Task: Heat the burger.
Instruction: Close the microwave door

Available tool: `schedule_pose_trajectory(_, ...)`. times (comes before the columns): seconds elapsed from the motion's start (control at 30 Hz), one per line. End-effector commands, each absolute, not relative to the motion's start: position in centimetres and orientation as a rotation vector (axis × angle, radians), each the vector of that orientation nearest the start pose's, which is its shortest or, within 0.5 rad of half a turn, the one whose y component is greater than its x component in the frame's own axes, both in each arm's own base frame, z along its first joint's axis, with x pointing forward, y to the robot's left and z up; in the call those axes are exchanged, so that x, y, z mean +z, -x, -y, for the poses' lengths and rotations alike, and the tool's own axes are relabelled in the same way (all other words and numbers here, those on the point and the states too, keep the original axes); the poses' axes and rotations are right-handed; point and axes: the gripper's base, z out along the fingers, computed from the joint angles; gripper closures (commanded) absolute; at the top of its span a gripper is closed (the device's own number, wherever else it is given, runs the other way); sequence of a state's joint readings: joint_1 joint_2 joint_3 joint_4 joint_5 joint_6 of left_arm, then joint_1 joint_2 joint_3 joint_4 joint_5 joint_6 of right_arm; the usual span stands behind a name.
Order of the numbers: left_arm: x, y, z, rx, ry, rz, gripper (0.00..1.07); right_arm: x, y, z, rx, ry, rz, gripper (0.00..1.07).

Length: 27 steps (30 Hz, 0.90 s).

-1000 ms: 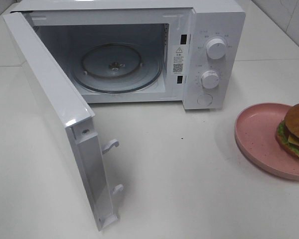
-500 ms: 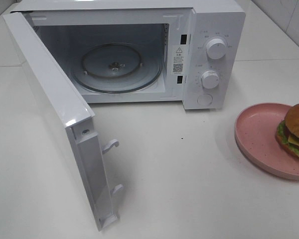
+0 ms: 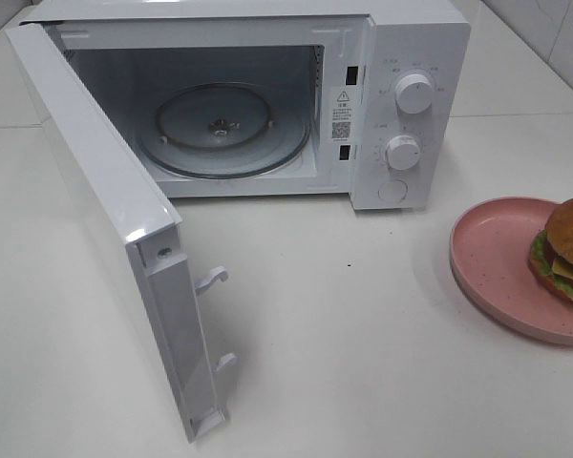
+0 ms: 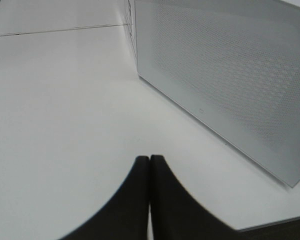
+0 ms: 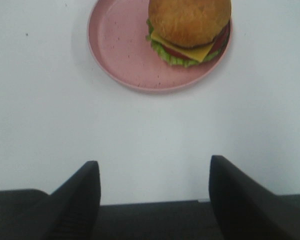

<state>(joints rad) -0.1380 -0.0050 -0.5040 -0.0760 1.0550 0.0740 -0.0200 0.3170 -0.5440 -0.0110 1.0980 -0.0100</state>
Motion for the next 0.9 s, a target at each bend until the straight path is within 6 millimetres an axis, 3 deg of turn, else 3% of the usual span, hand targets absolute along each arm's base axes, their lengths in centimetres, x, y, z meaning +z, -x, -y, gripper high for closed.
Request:
schedule_pose_trajectory(0.03,27.9,0.7,0.5,-0.139,-0.207,-1.998,1.06,28.4,-2.7,0.2,-0.039,-0.011,-2.234,0.48)
schedule_pose_trajectory(0.3,27.9,0.7,0.5,-0.139,-0.207,-1.998,1.06,28.1,-1.5,0.1,-0.027,-0.023,-2.094,0.48)
schedule_pose_trajectory(0.47,27.9,0.7,0.5,-0.141,-0.206,-1.998,1.06,28.1,0.8,0.2,-0.006,0.022,-1.953,0.48)
schedule_pose_trajectory(0.9,28.0,0.8,1.0,-0.211,-0.219,-1.994,1.06,28.2,0.7,0.2,-0.007,0.023,-1.955,0.48)
